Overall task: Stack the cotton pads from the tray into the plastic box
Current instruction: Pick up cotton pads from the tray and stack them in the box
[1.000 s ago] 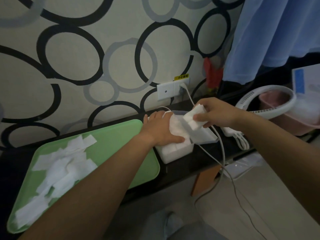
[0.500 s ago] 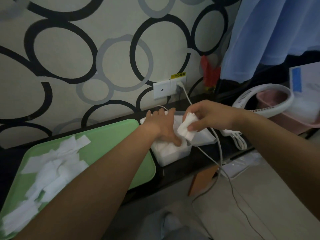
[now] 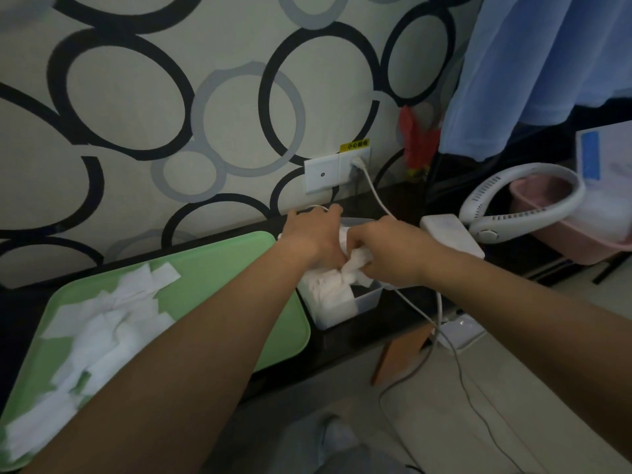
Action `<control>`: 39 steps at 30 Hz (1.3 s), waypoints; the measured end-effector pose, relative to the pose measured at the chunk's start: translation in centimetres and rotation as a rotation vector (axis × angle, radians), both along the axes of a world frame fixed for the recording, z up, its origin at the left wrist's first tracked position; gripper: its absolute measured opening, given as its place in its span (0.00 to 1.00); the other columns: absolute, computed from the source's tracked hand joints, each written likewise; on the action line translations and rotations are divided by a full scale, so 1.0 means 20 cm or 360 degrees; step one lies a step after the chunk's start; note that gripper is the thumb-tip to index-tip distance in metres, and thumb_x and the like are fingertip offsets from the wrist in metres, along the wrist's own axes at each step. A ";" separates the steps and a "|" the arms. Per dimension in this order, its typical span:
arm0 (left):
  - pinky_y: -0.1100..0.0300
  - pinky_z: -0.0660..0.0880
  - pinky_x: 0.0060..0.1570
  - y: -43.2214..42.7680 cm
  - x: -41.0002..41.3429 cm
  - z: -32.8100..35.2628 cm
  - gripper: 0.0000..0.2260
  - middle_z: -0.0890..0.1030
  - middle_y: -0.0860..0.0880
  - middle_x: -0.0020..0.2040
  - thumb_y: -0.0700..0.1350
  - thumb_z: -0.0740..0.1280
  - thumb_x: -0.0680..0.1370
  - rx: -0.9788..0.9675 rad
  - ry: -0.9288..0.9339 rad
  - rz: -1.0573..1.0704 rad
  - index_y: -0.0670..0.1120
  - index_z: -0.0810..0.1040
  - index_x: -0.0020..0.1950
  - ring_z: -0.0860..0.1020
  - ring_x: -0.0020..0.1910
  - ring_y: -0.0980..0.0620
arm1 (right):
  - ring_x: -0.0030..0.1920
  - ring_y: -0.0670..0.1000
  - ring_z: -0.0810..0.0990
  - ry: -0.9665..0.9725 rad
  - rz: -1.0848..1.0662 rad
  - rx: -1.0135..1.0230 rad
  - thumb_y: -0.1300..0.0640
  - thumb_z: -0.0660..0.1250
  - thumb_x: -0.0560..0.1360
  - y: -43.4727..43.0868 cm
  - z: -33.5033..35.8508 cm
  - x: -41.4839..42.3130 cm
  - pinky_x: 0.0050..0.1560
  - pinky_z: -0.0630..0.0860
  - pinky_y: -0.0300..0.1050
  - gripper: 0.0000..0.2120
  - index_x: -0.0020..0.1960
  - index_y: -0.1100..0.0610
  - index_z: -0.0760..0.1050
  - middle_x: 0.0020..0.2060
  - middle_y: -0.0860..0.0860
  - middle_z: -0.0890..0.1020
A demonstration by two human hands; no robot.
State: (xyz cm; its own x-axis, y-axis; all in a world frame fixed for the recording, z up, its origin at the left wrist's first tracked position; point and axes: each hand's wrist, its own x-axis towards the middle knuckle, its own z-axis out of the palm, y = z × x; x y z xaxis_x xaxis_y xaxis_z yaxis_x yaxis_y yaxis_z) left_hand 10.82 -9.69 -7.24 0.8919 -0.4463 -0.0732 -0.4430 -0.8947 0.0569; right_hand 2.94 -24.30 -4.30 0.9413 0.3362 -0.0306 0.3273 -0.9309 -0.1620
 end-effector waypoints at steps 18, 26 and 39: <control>0.45 0.60 0.71 0.06 0.02 -0.02 0.41 0.74 0.49 0.69 0.63 0.75 0.65 -0.0111 0.0009 -0.0036 0.54 0.64 0.74 0.73 0.67 0.45 | 0.47 0.51 0.72 0.0400 0.0174 -0.0468 0.58 0.63 0.78 0.10 -0.04 0.03 0.42 0.67 0.41 0.18 0.67 0.54 0.70 0.49 0.52 0.75; 0.45 0.59 0.71 0.09 0.04 -0.04 0.37 0.72 0.51 0.71 0.65 0.73 0.67 -0.0149 0.0022 -0.0062 0.56 0.65 0.73 0.72 0.69 0.47 | 0.54 0.47 0.80 0.0557 0.0271 0.0109 0.63 0.69 0.72 0.07 -0.03 0.06 0.57 0.76 0.45 0.14 0.55 0.50 0.83 0.53 0.45 0.84; 0.44 0.57 0.73 0.08 0.02 -0.02 0.40 0.72 0.49 0.71 0.63 0.75 0.65 -0.0098 0.0028 -0.0049 0.55 0.64 0.73 0.73 0.68 0.45 | 0.51 0.56 0.80 0.0217 0.0147 -0.0387 0.57 0.68 0.75 0.10 -0.02 0.07 0.51 0.79 0.53 0.13 0.59 0.52 0.80 0.51 0.54 0.81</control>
State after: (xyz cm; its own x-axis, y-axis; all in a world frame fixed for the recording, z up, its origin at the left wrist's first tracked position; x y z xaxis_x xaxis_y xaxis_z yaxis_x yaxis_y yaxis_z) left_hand 11.13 -8.13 -7.64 0.8765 -0.4776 -0.0604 -0.4687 -0.8753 0.1193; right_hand 4.31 -22.28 -4.79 0.8887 0.3874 -0.2450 0.4028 -0.9152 0.0141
